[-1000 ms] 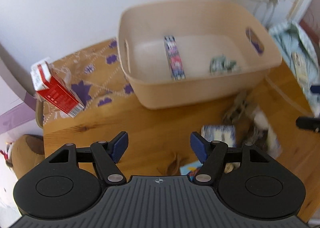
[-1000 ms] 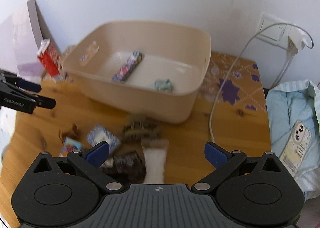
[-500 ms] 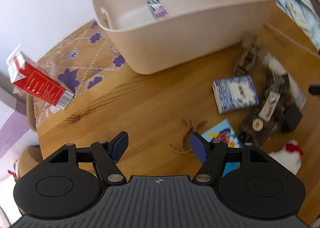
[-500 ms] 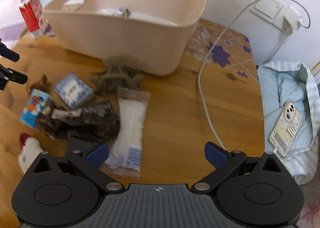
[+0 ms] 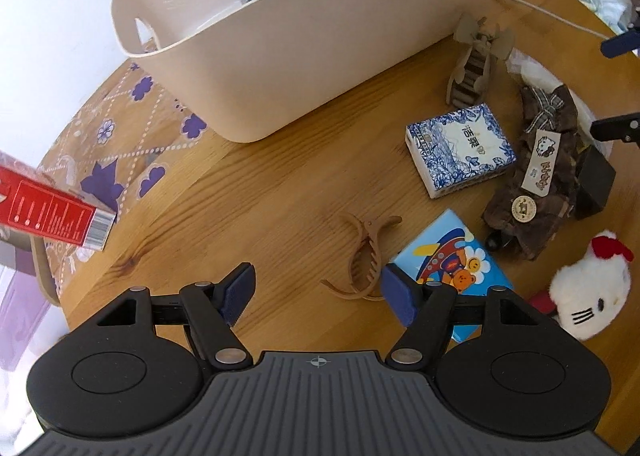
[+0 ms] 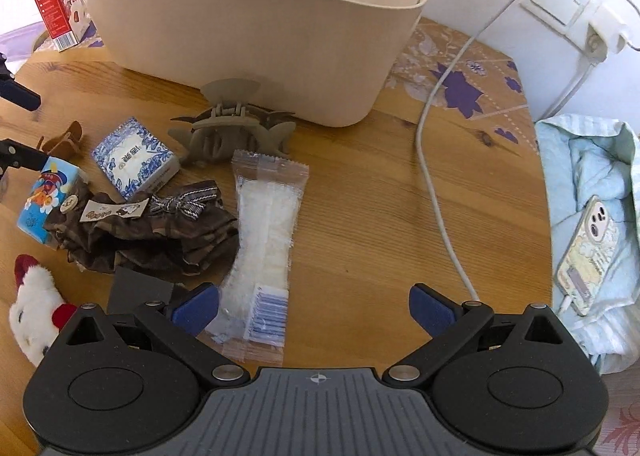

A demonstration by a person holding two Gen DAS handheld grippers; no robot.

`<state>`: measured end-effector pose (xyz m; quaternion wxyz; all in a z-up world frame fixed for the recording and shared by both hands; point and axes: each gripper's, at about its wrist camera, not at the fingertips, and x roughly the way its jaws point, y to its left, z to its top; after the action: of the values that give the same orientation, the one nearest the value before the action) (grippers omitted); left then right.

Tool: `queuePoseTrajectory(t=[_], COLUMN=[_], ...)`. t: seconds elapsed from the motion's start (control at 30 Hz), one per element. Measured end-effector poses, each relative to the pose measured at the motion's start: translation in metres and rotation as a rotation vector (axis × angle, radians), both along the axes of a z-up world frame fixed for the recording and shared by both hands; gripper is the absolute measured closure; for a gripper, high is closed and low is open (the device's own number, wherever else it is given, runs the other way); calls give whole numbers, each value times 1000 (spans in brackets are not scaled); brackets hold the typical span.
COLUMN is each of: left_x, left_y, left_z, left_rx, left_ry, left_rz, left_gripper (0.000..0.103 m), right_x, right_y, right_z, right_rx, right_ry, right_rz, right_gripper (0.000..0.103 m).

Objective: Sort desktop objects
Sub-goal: 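Grasp the brown claw clip with the left tool while the right tool grasps the white packet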

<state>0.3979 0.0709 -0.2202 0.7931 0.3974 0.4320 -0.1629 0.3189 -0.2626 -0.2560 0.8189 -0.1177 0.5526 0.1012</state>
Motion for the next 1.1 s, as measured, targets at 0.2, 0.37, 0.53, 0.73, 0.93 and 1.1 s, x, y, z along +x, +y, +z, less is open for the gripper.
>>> queuePoseTrajectory(t=[0.2,0.37,0.53,0.73,0.93,1.1], left_x=[9,17,27,36,40,35], left_y=[-4,-15,-17,-7,-4,-9], left_z=[-7,-13,-14,-11,-11,-8], left_rx=[-12,-24,-30,-130,-133,-127], left_ry=[14,11,36,108,111,118], left_rz=[-13,-15,-13,74,90,109], left_gripper=[32,30,31,48,61,81], right_x=[8,15,20,22,21,18], right_y=[5,8,10,5,6,9], right_z=[-8,-15,-16,-16,-13,-10], right_rx=[7,5,17,83,89,88], right_ry=[11,21,19,36,49,53], right_rz=[0,-7,12,-18,-11,-10], right_gripper=[1,10,15,25,44,63])
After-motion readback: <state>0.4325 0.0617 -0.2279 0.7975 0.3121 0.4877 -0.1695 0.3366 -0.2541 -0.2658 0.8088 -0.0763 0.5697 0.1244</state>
